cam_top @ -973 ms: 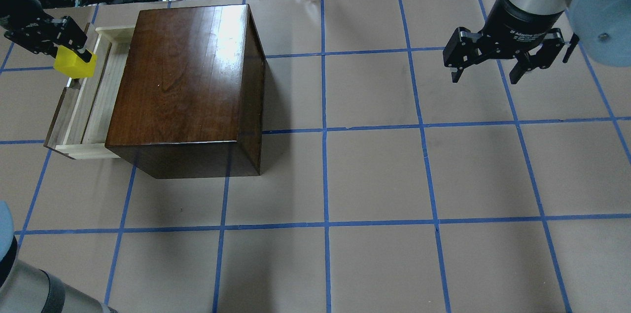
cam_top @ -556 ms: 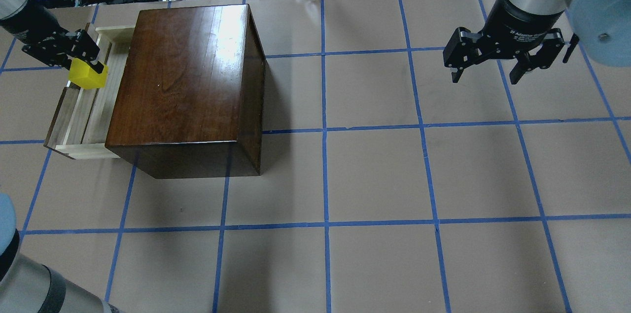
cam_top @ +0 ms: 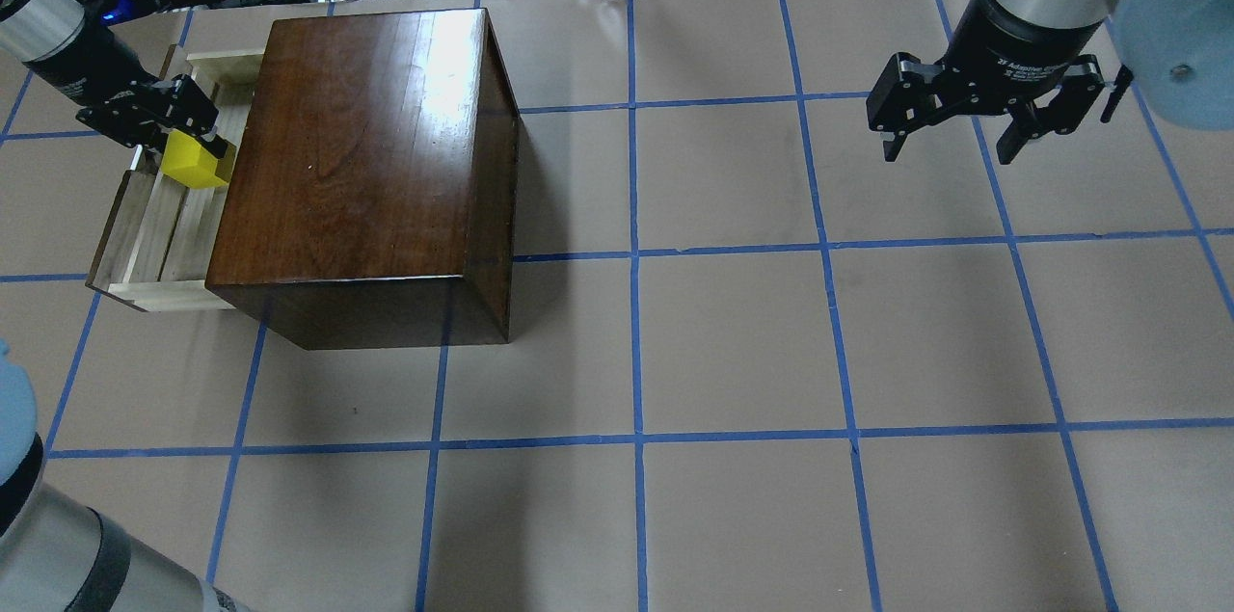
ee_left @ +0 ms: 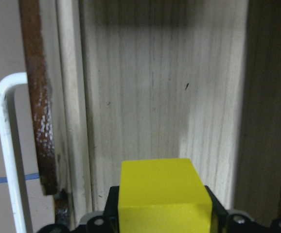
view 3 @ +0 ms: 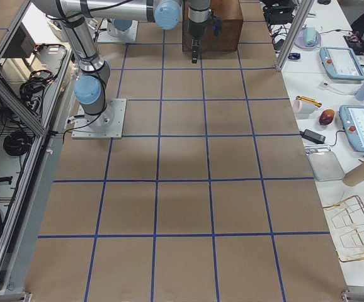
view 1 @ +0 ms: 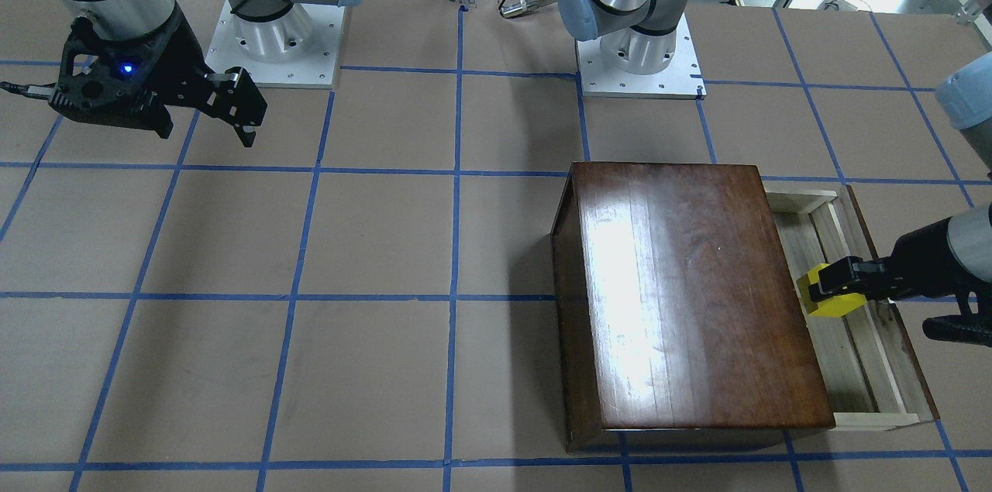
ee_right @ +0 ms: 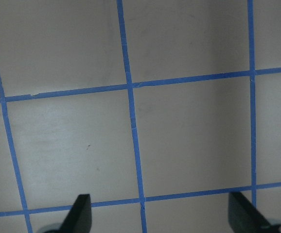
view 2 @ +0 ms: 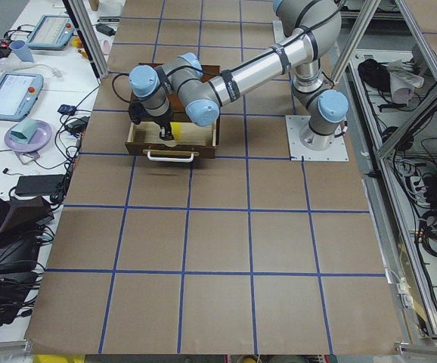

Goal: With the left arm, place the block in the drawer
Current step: 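Carry the yellow cube over the open drawer and lower it inside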

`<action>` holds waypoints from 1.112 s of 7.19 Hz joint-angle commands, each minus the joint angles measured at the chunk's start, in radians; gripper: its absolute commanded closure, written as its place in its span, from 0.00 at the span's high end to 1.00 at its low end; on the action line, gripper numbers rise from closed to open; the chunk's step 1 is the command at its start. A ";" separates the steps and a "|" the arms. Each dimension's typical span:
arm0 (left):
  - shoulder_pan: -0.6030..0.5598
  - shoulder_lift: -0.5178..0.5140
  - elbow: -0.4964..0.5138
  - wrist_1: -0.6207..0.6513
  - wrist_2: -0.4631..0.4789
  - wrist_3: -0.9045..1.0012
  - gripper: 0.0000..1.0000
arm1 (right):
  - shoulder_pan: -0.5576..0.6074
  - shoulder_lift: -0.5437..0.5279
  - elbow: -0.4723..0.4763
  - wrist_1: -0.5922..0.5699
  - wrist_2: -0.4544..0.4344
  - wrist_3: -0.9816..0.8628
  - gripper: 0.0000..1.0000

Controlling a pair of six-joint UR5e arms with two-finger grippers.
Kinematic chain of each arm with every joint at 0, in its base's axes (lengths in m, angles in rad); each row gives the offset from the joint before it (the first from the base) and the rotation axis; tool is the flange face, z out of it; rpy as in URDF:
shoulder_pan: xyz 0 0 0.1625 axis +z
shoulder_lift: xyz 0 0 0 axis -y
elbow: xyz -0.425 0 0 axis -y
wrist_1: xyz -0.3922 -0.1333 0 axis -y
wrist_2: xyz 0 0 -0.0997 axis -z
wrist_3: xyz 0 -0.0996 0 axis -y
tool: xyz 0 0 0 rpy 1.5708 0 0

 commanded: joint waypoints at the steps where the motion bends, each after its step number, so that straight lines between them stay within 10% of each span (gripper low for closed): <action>1: 0.000 -0.010 -0.012 0.017 -0.005 0.011 0.07 | 0.000 0.000 0.000 0.000 0.000 0.000 1.00; 4: 0.000 -0.007 -0.011 0.025 -0.008 0.000 0.92 | 0.000 0.000 0.000 0.000 0.000 0.000 1.00; 8: 0.002 0.020 0.002 0.025 0.018 -0.001 1.00 | 0.000 0.000 0.000 0.000 0.000 0.000 1.00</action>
